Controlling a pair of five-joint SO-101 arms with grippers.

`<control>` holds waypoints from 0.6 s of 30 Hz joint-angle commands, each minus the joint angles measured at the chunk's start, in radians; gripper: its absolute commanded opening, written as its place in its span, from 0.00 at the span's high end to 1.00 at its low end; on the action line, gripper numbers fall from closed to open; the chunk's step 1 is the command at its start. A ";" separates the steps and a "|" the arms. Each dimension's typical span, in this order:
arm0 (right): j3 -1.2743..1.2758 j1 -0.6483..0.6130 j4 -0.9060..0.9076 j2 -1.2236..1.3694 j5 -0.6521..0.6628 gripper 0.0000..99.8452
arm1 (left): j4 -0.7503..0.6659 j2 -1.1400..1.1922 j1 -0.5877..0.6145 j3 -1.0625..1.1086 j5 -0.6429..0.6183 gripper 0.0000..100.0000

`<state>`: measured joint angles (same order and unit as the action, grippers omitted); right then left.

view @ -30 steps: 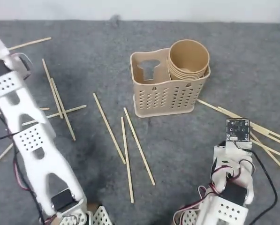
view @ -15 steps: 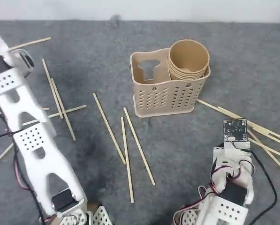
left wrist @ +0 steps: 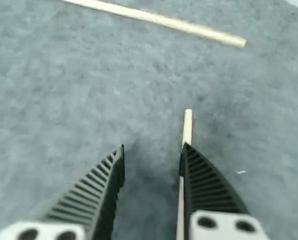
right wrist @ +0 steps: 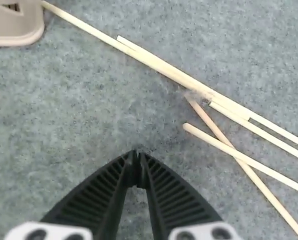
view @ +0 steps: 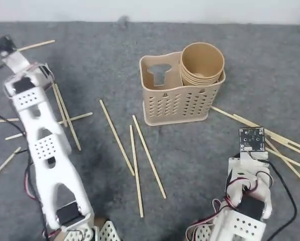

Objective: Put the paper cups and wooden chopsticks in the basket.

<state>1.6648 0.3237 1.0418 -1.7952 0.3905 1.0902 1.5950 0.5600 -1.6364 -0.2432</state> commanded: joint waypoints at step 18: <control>0.020 -0.010 0.005 0.012 0.014 0.99 | 0.112 -0.147 -0.037 -0.042 -0.011 0.83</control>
<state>1.6648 0.3237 1.0418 -1.7952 0.3905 1.0687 1.6042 0.5324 -1.6425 -0.2417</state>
